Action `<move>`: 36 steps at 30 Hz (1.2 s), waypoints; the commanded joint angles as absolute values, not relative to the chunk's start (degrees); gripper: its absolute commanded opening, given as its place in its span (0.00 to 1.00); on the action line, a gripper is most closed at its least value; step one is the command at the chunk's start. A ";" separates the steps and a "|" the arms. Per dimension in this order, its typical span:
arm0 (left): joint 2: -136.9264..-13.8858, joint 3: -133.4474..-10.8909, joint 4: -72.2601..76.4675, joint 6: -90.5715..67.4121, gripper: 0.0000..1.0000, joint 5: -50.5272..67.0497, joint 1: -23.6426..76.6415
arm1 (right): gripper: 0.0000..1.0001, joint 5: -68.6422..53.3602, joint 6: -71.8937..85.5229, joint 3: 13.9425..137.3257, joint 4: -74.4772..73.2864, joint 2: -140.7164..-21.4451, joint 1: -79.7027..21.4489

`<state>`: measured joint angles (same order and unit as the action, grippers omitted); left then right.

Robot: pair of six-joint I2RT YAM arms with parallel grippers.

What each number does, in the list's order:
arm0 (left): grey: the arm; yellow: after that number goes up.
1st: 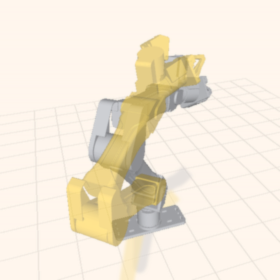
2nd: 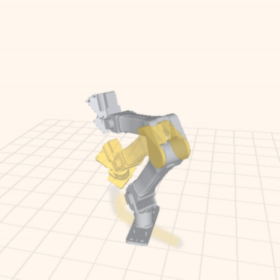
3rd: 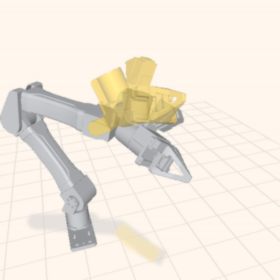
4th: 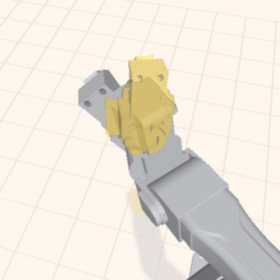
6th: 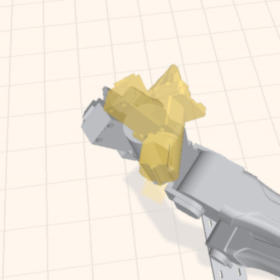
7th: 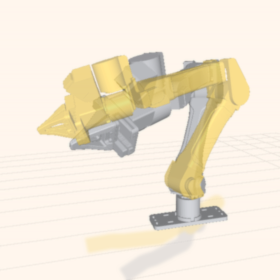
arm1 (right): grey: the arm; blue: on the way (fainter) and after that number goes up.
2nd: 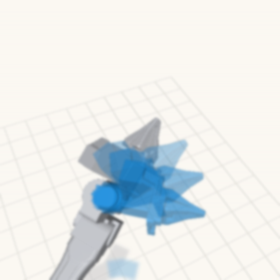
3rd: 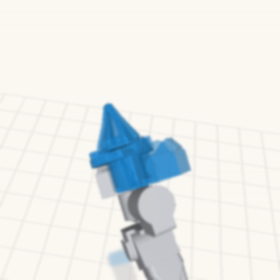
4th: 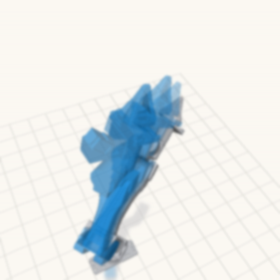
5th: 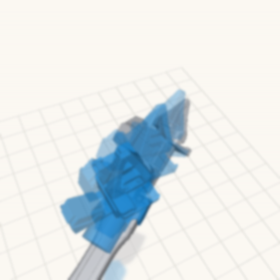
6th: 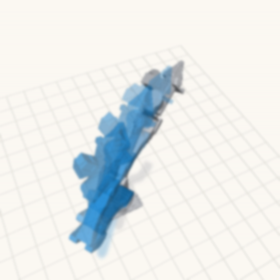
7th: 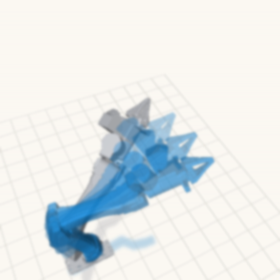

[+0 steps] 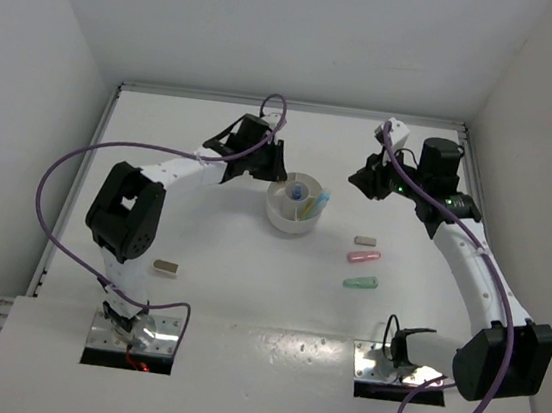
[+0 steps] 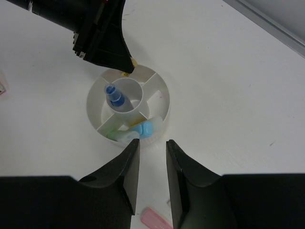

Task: Sort the stationery into containers
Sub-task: Place the stationery in the storage box, then pick up the stationery from the center of the board.

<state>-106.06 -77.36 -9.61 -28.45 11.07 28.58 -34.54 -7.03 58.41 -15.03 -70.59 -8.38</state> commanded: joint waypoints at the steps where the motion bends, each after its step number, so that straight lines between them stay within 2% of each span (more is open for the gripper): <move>1: -105.91 -77.26 -9.49 -27.60 0.34 10.02 28.92 | 0.29 -35.42 -6.50 58.45 -12.57 -70.66 -8.17; 6: -105.91 -77.78 -9.49 -27.60 0.44 10.02 28.92 | 0.29 -35.42 -6.50 58.45 -12.57 -70.66 -8.17; 12: -103.63 -78.93 -10.02 -27.60 0.45 10.02 28.92 | 0.29 -35.42 -6.50 58.45 -12.57 -70.66 -8.17; 14: -101.09 -77.71 -9.15 -28.21 0.35 8.53 28.92 | 0.29 -35.42 -6.50 58.45 -12.57 -70.66 -8.17; 15: -97.25 -76.91 -8.62 -28.73 0.25 6.09 28.92 | 0.29 -35.42 -6.50 58.45 -12.57 -70.66 -8.17; 16: -94.95 -75.95 -8.61 -29.44 0.00 3.89 28.92 | 0.23 -34.90 -7.29 58.45 -12.57 -70.66 -8.17; 18: -89.33 -70.27 -8.61 -34.96 0.00 -2.34 28.92 | 0.00 -34.28 -8.61 58.45 -13.62 -70.66 -8.17; 19: -82.42 -67.27 -8.61 -38.55 0.00 -11.86 29.61 | 0.00 -34.28 -10.79 58.45 -14.41 -70.66 -8.17; 21: -75.18 -57.54 -11.51 -49.72 0.00 -19.66 30.15 | 0.00 -34.80 -13.61 59.24 -18.35 -71.88 -8.17; 25: -61.46 -46.69 -25.27 -68.32 0.07 -30.46 30.15 | 0.63 -37.61 -20.82 64.67 -30.30 -79.16 -8.17; 27: -56.37 -43.87 -37.80 -85.23 0.23 -33.12 30.15 | 0.69 -38.32 -22.59 67.49 -35.13 -81.90 -8.17; 29: -55.46 -43.07 -44.19 -92.62 0.40 -34.19 30.15 | 0.70 -38.85 -22.59 68.03 -35.16 -82.62 -8.70; 30: -55.46 -43.07 -46.04 -94.29 0.44 -34.97 30.15 | 0.69 -37.89 -22.59 68.03 -35.16 -82.62 -8.70; 32: -57.56 -45.61 -47.81 -94.67 0.51 -34.98 30.15 | 0.52 -35.08 -21.89 68.03 -34.28 -82.62 -8.70; 34: -60.10 -48.23 -45.03 -89.87 0.52 -34.20 30.15 | 0.15 -30.36 -21.88 68.55 -35.41 -82.62 -8.70; 35: -63.16 -49.21 -43.09 -86.95 0.52 -31.93 30.15 | 0.00 -28.41 -21.88 68.55 -36.03 -83.31 -8.70; 36: -64.76 -50.26 -40.20 -82.23 0.56 -29.64 30.15 | 0.00 -25.08 -24.50 68.55 -37.95 -83.32 -8.70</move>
